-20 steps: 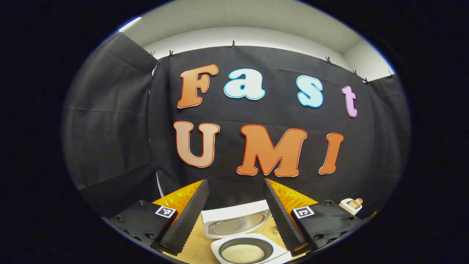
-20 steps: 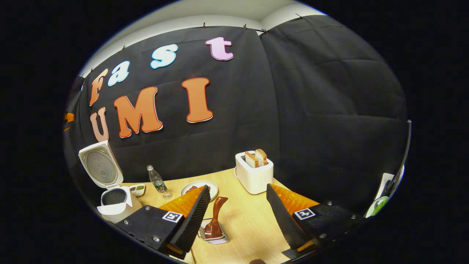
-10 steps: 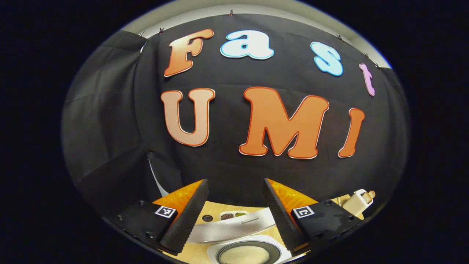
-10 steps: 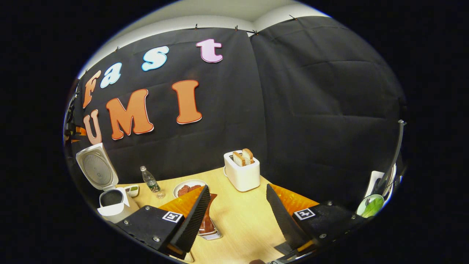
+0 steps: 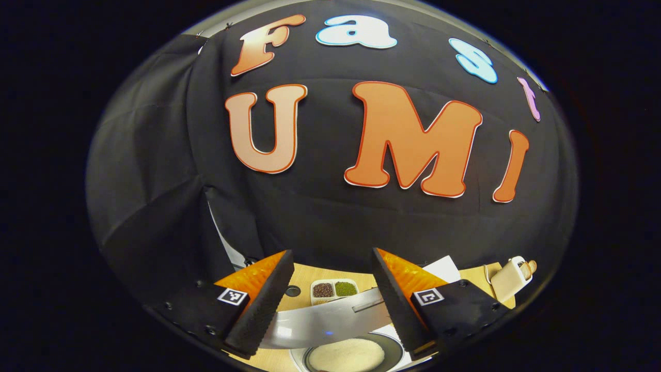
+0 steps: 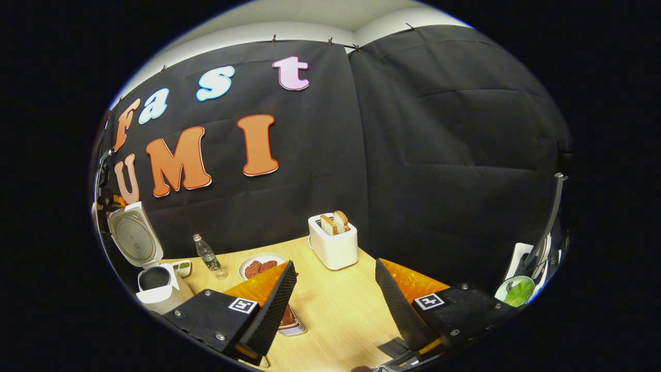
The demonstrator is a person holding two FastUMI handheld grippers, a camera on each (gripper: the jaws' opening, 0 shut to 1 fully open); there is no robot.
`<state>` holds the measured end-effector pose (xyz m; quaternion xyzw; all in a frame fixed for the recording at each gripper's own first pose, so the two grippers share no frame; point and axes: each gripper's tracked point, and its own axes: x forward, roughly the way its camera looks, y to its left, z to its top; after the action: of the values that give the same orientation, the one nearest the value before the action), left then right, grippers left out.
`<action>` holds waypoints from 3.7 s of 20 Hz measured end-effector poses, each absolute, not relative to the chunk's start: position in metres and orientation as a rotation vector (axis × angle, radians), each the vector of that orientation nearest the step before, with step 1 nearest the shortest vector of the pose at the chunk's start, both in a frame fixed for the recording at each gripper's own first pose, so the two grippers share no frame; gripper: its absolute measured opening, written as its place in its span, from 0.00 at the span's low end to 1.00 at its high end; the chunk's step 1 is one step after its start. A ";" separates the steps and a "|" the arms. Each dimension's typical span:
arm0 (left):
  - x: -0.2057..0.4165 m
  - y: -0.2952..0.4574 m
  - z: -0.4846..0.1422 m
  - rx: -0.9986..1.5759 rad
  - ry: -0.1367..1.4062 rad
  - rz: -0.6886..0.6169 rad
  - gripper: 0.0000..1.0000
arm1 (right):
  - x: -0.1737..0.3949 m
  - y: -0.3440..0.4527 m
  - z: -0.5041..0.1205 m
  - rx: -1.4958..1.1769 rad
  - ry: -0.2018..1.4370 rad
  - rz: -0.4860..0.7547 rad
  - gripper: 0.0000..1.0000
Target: Close the left gripper, press the button to open the rice cooker; take a wooden spoon from the chopstick holder with the right hand, scoop a spoonful of rice and pour it into the rice cooker, then put the wooden spoon back into the chopstick holder.
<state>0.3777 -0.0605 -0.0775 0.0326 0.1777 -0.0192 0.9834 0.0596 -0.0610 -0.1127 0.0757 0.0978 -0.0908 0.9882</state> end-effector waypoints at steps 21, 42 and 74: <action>0.186 -0.089 -0.217 0.064 0.476 -0.017 1.00 | 0.052 -0.052 -0.119 0.197 0.225 0.064 0.95; 0.174 -0.105 -0.291 0.146 0.579 0.080 1.00 | 0.049 -0.052 -0.153 0.225 0.297 0.142 0.95; 0.041 -0.071 0.088 0.172 -0.040 0.040 1.00 | 0.064 -0.042 0.056 0.053 -0.058 0.150 0.95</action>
<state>0.0411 -0.0714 0.0879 0.0861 -0.0199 0.0201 0.9959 0.0638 -0.0424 0.0556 0.0266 -0.0290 0.0751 0.9964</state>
